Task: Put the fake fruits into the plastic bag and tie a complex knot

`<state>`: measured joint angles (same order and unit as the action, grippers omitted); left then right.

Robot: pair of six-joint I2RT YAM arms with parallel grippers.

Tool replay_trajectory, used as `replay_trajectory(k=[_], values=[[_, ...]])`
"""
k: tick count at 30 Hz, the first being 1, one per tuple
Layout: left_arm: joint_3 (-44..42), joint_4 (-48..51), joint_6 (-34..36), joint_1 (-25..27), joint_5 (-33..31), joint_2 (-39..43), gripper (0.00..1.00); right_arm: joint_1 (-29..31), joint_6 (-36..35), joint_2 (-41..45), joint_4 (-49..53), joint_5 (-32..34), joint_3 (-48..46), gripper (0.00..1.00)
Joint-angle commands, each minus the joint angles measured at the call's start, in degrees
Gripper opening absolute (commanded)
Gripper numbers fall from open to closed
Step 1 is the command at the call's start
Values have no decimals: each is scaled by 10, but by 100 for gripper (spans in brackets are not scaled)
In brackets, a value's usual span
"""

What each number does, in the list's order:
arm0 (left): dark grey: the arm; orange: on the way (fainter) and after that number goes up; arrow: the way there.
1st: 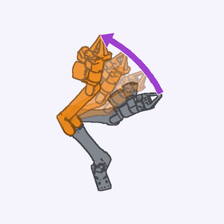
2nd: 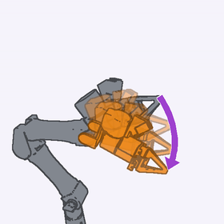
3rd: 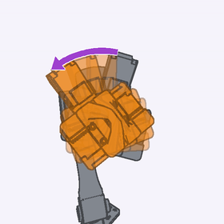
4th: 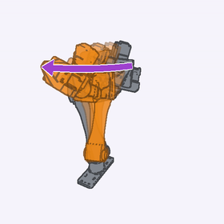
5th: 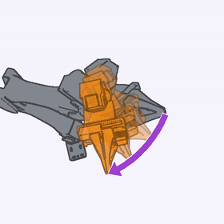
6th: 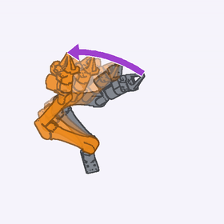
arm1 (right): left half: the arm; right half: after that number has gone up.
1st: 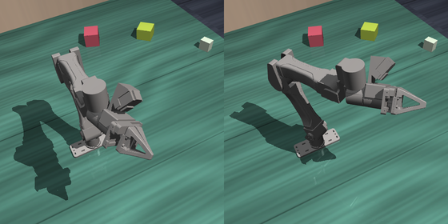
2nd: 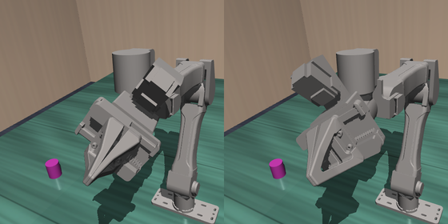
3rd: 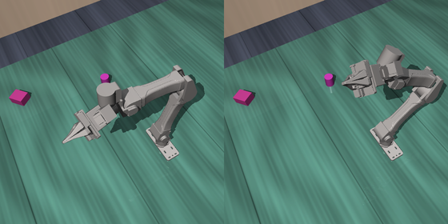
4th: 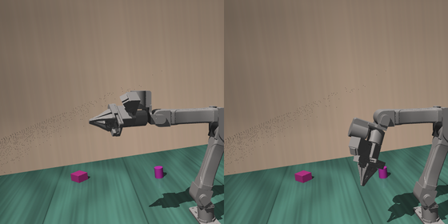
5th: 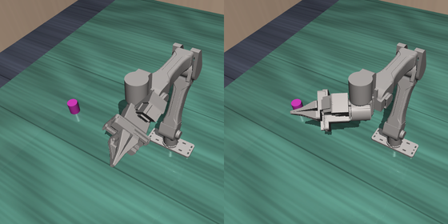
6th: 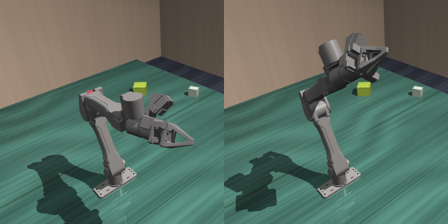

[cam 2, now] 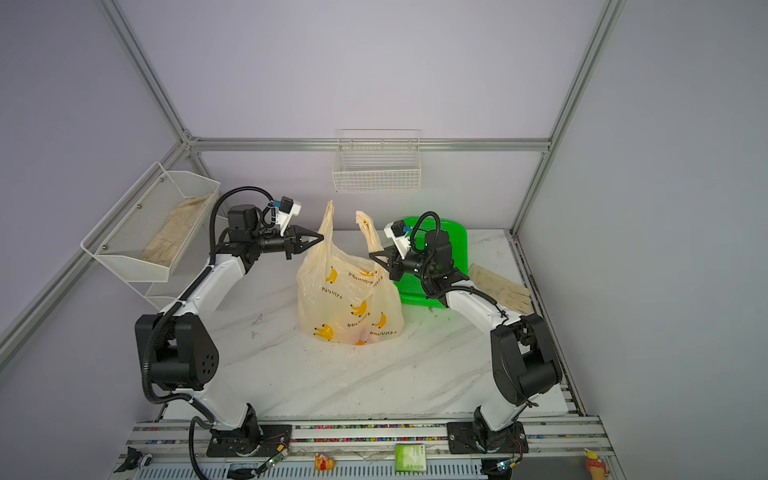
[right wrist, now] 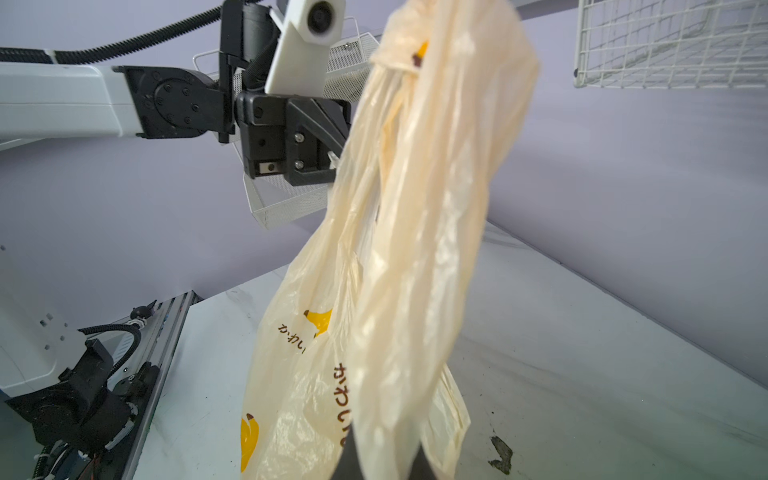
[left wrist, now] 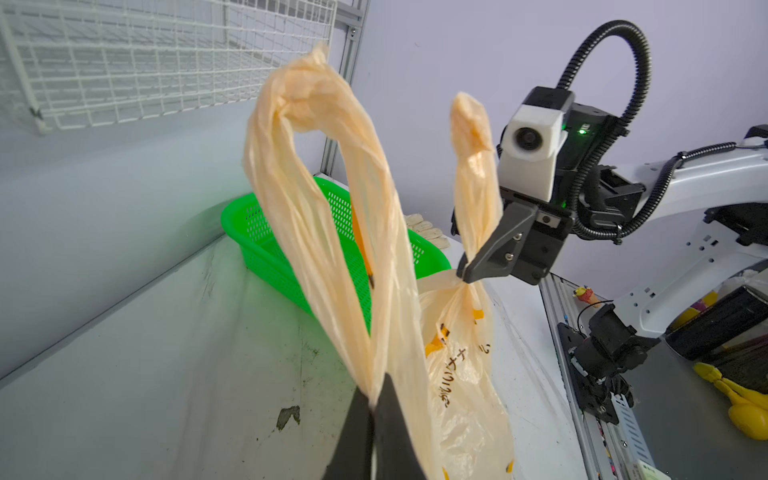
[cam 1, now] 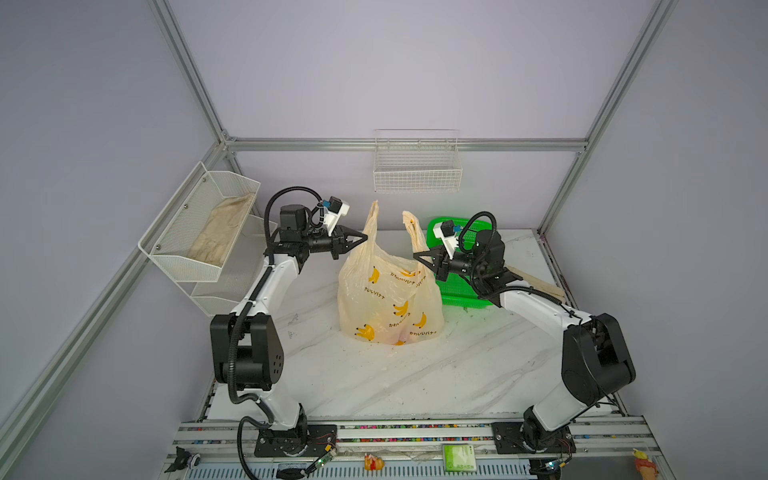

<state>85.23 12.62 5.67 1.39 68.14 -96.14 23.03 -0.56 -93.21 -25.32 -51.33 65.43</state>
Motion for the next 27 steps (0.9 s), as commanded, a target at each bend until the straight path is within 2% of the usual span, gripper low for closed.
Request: replay_trajectory(k=[1, 11, 14, 21, 27], values=[[-23, 43, 74, 14, -3, 46, 0, 0, -11, 3, 24, -3, 21, 0], [-68, 155, 235, 56, -52, 112, 0, 1, -17, -12, 60, -15, 39, 0], [-48, 211, 280, 81, -90, 107, 0, 0, -16, -14, 54, -31, 36, 3], [5, 282, 334, 124, -147, 80, 0, 0, -15, -14, 33, -58, 23, 9], [61, 329, 360, 148, -182, 48, 0, 3, -32, -15, 24, -83, 9, 18]])
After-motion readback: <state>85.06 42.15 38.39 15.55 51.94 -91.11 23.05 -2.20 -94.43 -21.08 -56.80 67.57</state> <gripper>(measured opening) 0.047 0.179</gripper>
